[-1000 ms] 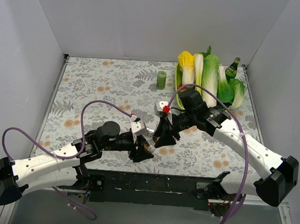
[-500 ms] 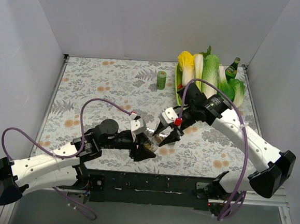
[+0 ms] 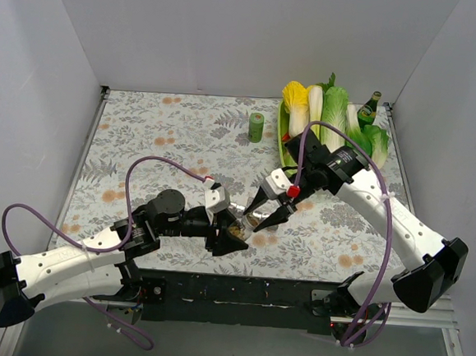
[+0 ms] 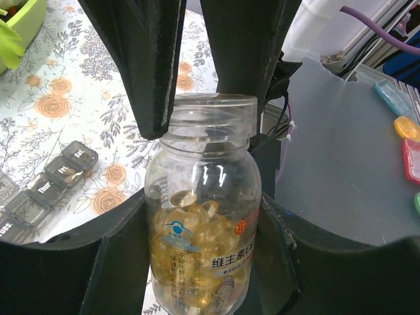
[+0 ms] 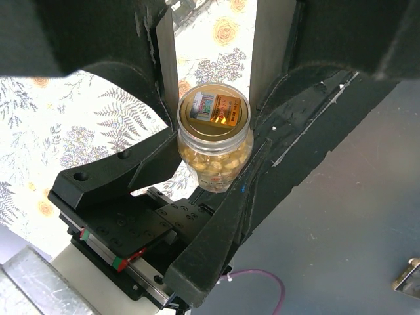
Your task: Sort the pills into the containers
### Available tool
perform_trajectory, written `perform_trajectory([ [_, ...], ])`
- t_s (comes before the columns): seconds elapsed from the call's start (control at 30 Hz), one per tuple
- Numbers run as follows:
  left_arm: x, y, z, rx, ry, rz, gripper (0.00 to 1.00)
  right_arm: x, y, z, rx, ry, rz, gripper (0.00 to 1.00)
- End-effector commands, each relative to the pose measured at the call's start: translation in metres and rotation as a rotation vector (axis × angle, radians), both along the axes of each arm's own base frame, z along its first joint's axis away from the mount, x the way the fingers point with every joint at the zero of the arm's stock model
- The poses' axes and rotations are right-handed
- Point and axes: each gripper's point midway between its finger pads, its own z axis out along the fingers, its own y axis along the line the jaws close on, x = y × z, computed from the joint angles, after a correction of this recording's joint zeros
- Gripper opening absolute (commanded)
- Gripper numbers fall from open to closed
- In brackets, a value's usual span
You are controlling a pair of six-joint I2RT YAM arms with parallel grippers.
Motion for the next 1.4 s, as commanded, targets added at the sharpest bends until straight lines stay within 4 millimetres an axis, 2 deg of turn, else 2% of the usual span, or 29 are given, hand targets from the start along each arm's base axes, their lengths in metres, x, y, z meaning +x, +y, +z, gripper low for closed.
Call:
perform_trajectory([
  [0.0, -0.015, 0.007, -0.023, 0.069, 0.064, -0.056, 0.00, 0.000, -0.004, 0.026, 0.082, -0.062, 0.016, 0.33],
  [0.13, -0.020, 0.003, -0.022, 0.067, 0.083, -0.090, 0.00, 0.000, 0.004, 0.025, 0.076, -0.126, 0.055, 0.40],
  [0.27, -0.021, 0.000, -0.022, 0.084, 0.097, -0.114, 0.00, 0.002, 0.014, 0.027, 0.069, -0.173, 0.081, 0.40],
  [0.4, -0.017, 0.005, -0.026, 0.113, 0.090, -0.077, 0.00, 0.009, 0.014, 0.029, 0.035, -0.184, 0.043, 0.38],
  [0.43, -0.013, 0.007, -0.029, 0.119, 0.084, -0.047, 0.00, 0.017, 0.009, 0.017, -0.017, -0.178, -0.006, 0.38],
  [0.47, -0.010, 0.009, -0.030, 0.125, 0.079, -0.025, 0.00, 0.023, 0.005, 0.017, -0.023, -0.181, -0.055, 0.37],
  [0.5, -0.008, 0.012, -0.033, 0.137, 0.077, -0.007, 0.00, 0.038, 0.007, 0.020, -0.003, -0.198, -0.122, 0.36],
  [0.53, -0.006, 0.015, -0.032, 0.132, 0.063, 0.010, 0.00, 0.060, -0.005, 0.012, -0.046, -0.156, -0.249, 0.37],
  [0.57, -0.002, 0.018, -0.034, 0.140, 0.055, 0.040, 0.00, 0.064, -0.018, -0.006, -0.087, -0.123, -0.331, 0.39],
  [0.6, 0.000, 0.020, -0.033, 0.137, 0.040, 0.055, 0.00, 0.085, -0.021, -0.012, -0.075, -0.149, -0.424, 0.40],
  [0.63, 0.001, 0.023, -0.029, 0.126, 0.020, 0.067, 0.00, 0.106, -0.042, -0.026, -0.147, -0.140, -0.584, 0.41],
  [0.67, 0.010, 0.025, -0.026, 0.127, -0.003, 0.110, 0.00, 0.109, -0.056, -0.064, -0.237, -0.102, -0.640, 0.41],
  [0.73, 0.017, 0.029, -0.024, 0.144, -0.046, 0.140, 0.00, 0.129, -0.085, -0.099, -0.365, -0.095, -0.805, 0.41],
  [0.77, 0.027, 0.031, -0.023, 0.159, -0.065, 0.189, 0.00, 0.130, -0.095, -0.117, -0.415, -0.079, -0.839, 0.41],
  [0.8, 0.031, 0.032, -0.017, 0.161, -0.075, 0.203, 0.00, 0.124, -0.108, -0.145, -0.481, -0.040, -0.867, 0.41],
  [0.83, 0.035, 0.032, -0.015, 0.163, -0.079, 0.219, 0.00, 0.134, -0.120, -0.156, -0.504, -0.050, -0.938, 0.41],
  [0.87, 0.041, 0.032, -0.013, 0.167, -0.075, 0.241, 0.00, 0.135, -0.127, -0.166, -0.525, -0.033, -0.978, 0.41],
  [0.9, 0.047, 0.031, -0.007, 0.157, -0.074, 0.270, 0.00, 0.132, -0.141, -0.187, -0.588, -0.030, -1.016, 0.41],
  [0.93, 0.051, 0.031, -0.003, 0.149, -0.063, 0.291, 0.00, 0.140, -0.146, -0.191, -0.582, -0.052, -1.058, 0.41],
  [0.97, 0.057, 0.031, -0.002, 0.142, -0.031, 0.324, 0.00, 0.140, -0.152, -0.199, -0.603, -0.044, -1.084, 0.42],
  [1.0, 0.062, 0.029, 0.009, 0.105, -0.026, 0.343, 0.00, 0.137, -0.159, -0.212, -0.633, -0.033, -1.101, 0.42],
  [1.07, 0.067, 0.027, 0.025, 0.035, 0.000, 0.363, 0.00, 0.135, -0.163, -0.223, -0.660, -0.005, -1.118, 0.42],
  [1.1, 0.070, 0.024, 0.045, -0.046, -0.025, 0.358, 0.00, 0.133, -0.164, -0.228, -0.669, 0.013, -1.119, 0.42],
  [1.13, 0.074, 0.025, 0.057, -0.089, -0.037, 0.368, 0.00, 0.131, -0.163, -0.232, -0.676, 0.027, -1.117, 0.43],
  [1.17, 0.078, 0.023, 0.080, -0.176, -0.070, 0.372, 0.00, 0.131, -0.162, -0.233, -0.675, 0.036, -1.114, 0.45],
  [1.23, 0.086, 0.028, 0.109, -0.264, -0.117, 0.383, 0.00, 0.127, -0.158, -0.234, -0.668, 0.064, -1.096, 0.52],
  [1.27, 0.089, 0.031, 0.133, -0.338, -0.163, 0.385, 0.00, 0.124, -0.158, -0.235, -0.676, 0.082, -1.088, 0.55],
  [1.3, 0.091, 0.032, 0.145, -0.367, -0.194, 0.377, 0.00, 0.122, -0.155, -0.233, -0.668, 0.093, -1.068, 0.58],
  [1.37, 0.083, 0.037, 0.189, -0.474, -0.312, 0.321, 0.00, 0.118, -0.154, -0.234, -0.669, 0.110, -1.051, 0.64],
])
